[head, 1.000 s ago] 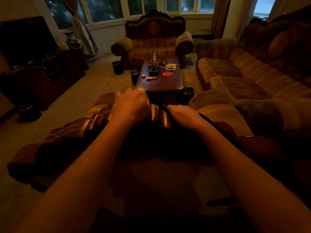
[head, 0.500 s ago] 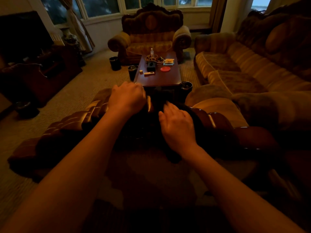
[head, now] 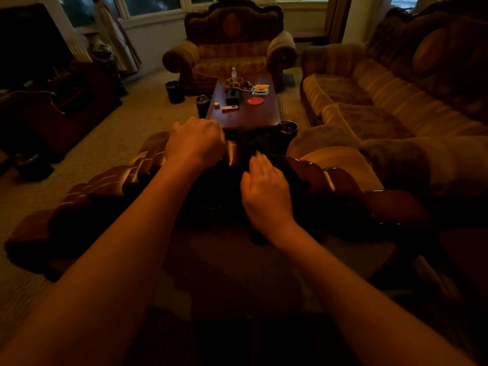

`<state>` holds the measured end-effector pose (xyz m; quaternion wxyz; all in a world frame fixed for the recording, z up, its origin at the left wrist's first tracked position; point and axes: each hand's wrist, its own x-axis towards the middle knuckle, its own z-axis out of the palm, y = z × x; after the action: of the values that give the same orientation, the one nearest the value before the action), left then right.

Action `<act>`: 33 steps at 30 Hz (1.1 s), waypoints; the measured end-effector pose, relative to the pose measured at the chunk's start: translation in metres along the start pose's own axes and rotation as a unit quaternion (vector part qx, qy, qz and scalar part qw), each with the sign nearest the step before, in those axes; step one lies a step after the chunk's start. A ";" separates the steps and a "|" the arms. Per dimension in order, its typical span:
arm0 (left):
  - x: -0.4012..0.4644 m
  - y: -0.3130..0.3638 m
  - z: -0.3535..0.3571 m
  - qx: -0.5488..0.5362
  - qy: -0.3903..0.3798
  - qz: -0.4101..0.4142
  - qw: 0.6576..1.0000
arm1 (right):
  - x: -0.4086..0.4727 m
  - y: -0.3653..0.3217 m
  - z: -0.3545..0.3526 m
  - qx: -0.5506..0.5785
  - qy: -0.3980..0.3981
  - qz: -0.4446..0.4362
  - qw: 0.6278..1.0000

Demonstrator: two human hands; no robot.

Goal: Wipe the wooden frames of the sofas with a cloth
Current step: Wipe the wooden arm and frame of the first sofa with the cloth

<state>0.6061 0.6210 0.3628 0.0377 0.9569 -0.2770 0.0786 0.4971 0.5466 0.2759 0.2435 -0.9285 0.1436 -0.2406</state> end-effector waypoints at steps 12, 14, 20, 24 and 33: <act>0.000 -0.001 0.001 -0.007 -0.009 0.009 1.000 | 0.064 0.014 -0.013 0.120 -0.175 0.070 0.975; 0.001 -0.003 0.003 -0.010 -0.004 0.011 1.000 | 0.025 0.006 -0.013 0.101 -0.118 0.041 0.987; 0.004 -0.006 0.003 -0.003 0.012 0.020 1.000 | -0.001 -0.002 -0.021 0.283 -0.046 0.071 0.955; 0.004 -0.007 0.003 -0.022 -0.001 0.025 0.999 | 0.020 0.002 -0.010 0.249 0.076 0.061 0.964; 0.003 -0.004 0.002 -0.012 0.007 0.024 1.000 | 0.099 0.008 -0.002 0.102 -0.124 0.147 0.976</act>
<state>0.6109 0.6229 0.3616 0.0493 0.9488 -0.3006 0.0833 0.5782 0.5012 0.3111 0.3853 -0.8903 0.2219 -0.0982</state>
